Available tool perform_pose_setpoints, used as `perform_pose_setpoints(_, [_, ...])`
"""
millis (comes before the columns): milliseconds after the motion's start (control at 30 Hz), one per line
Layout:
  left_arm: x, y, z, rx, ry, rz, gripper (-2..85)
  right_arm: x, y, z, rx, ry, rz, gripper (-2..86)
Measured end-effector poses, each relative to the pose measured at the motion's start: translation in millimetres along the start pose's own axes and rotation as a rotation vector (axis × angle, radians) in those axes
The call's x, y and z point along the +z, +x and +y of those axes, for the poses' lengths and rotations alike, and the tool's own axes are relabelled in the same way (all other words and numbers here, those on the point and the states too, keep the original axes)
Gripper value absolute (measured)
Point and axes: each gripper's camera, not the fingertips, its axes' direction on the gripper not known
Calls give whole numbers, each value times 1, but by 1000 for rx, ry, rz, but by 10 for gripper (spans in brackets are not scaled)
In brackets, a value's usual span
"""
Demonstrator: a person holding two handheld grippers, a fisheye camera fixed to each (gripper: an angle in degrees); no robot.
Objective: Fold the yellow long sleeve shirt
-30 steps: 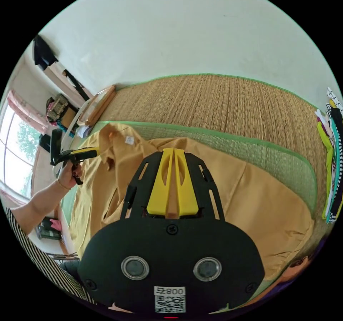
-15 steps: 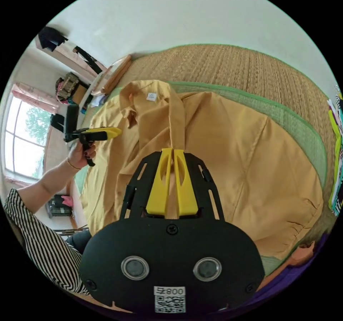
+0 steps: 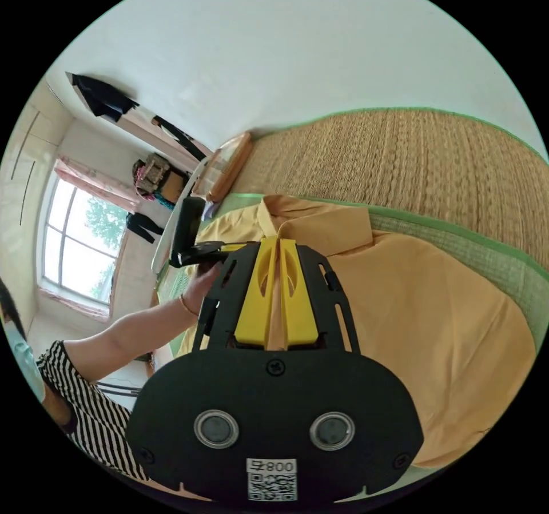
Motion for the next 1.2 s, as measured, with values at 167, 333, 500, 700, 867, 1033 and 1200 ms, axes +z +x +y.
perform_pose_setpoints(167, [-14, 0, 18, 51, 47, 69, 8, 37, 6, 5, 6, -93, -1, 30])
perform_pose_setpoints(333, [-50, -14, 56, 92, 140, 42, 4, -29, -5, 40, -86, 68, -71, 25])
perform_pose_setpoints(500, [-63, -53, 72, -50, 157, -219, 2, -53, 71, 51, 108, 135, 171, 5])
perform_pose_setpoints(700, [-62, -52, 92, -35, 185, -287, 2, -27, 103, 50, 190, 89, 305, 1])
perform_pose_setpoints(867, [-55, -45, 98, -26, 165, -340, 2, -27, 93, 49, 178, 105, 406, 0])
perform_pose_setpoints(1033, [-55, -48, 112, -48, 177, -405, 1, -45, 105, 61, 239, 152, 392, 0])
perform_pose_setpoints(1200, [-49, -46, 125, -48, 224, -265, 1, -61, 84, 78, 171, 183, 357, 1])
